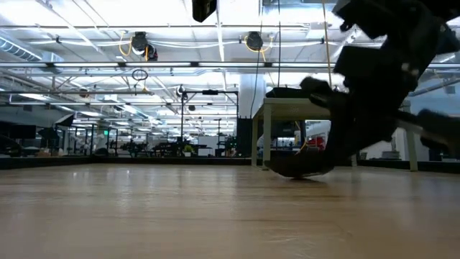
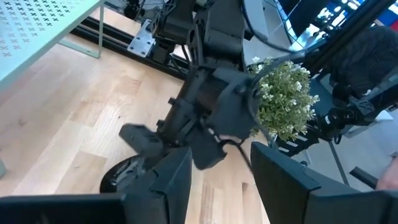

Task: Pick & Place Mini shaped plates
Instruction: Stack the black leaf-shaped plate on top of the leaf-shaped plate on the shelf

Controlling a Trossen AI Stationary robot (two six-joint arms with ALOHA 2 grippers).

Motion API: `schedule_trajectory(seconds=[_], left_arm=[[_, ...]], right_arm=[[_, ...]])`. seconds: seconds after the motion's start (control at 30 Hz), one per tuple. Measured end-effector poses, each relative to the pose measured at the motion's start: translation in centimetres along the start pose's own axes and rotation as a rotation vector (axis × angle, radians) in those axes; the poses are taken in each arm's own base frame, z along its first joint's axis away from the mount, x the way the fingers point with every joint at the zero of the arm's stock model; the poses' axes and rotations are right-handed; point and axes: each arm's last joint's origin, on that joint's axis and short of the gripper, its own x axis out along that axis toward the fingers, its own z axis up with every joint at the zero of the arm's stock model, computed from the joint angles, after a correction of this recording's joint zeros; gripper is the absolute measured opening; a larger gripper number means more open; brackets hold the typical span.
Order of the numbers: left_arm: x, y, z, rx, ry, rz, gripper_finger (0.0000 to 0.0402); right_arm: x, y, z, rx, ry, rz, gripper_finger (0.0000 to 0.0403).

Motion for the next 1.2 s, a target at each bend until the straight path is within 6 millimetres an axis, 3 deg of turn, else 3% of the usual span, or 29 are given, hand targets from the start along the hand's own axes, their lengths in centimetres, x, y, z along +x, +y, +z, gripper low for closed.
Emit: schedule_trajectory(seconds=[0.2,0.4,0.53,0.67,0.97,1.2], left_arm=[[0.0,0.0,0.0,-0.002,0.001,0.000,0.0170],[0.0,0.0,0.0,-0.002,0.003,0.001,0.0170],[0.0,0.0,0.0,0.001,0.004,0.002,0.0170],[0.0,0.4,0.2,0.011,0.000,0.012,0.0170],[-0.6,3.8,1.9,0.067,-0.051,0.100,0.0170],[-3.5,7.0,4.6,0.065,-0.163,0.192,0.0170]], right_arm=[[-4.0,-1.6,1.0,0.051,-0.133,-0.075,0.0001],[-10.6,-4.2,1.1,0.178,-0.294,-0.321,0.0001],[-15.3,-5.9,-0.2,0.383,-0.374,-0.538,0.0001],[-18.4,-7.3,-2.8,0.558,-0.352,-0.722,0.0001],[-22.4,-10.8,-8.2,0.735,-0.054,-0.964,0.0000],[-23.2,-12.6,-11.2,0.821,0.087,-0.726,0.0000]])
